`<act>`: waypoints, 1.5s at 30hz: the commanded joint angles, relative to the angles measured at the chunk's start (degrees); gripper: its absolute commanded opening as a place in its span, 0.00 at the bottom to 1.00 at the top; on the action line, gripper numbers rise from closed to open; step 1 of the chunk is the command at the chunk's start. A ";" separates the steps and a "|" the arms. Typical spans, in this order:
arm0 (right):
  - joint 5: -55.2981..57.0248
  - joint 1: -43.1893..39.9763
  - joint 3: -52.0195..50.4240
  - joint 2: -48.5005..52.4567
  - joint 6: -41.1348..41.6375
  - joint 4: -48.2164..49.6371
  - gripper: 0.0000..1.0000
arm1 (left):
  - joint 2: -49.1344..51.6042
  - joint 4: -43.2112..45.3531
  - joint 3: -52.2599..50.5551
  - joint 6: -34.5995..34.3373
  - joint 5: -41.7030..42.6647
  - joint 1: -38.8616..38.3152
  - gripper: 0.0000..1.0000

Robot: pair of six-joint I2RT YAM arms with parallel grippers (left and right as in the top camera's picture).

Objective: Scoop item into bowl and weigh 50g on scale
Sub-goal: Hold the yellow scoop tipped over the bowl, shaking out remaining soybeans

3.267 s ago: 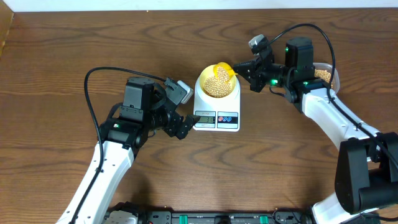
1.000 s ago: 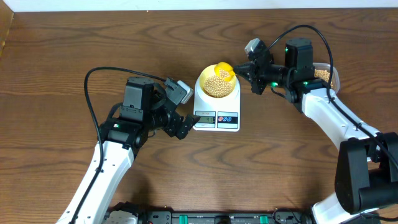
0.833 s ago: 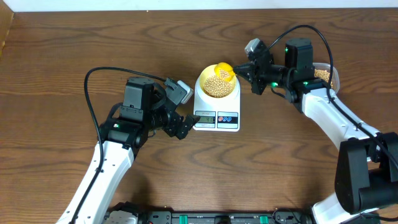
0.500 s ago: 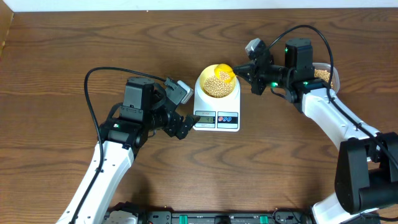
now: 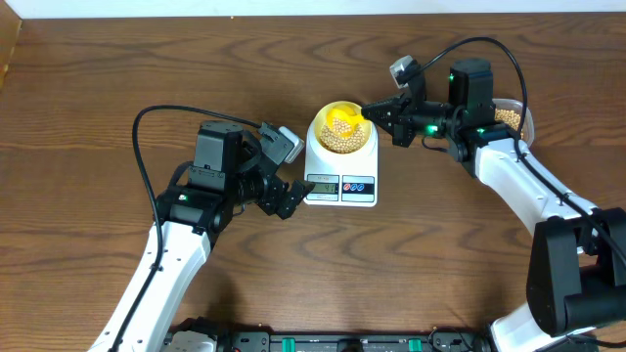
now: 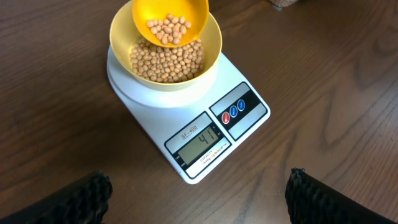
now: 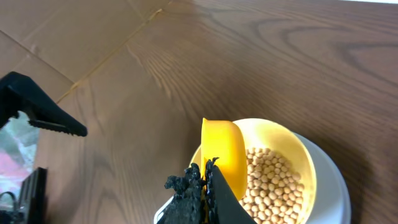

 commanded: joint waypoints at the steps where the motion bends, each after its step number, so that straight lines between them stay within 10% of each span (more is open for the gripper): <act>1: -2.58 0.55 0.31 0.39 2.05 0.42 0.01 | -0.52 -0.11 -0.11 0.13 -0.33 0.15 0.91; 22: -2.12 0.46 0.31 0.39 1.49 1.36 0.01 | -0.52 -0.11 -0.11 0.13 -0.33 0.15 0.91; 45: 1.11 0.50 0.31 0.39 -19.58 -6.36 0.01 | -0.52 -0.11 -0.11 0.11 -0.33 0.15 0.91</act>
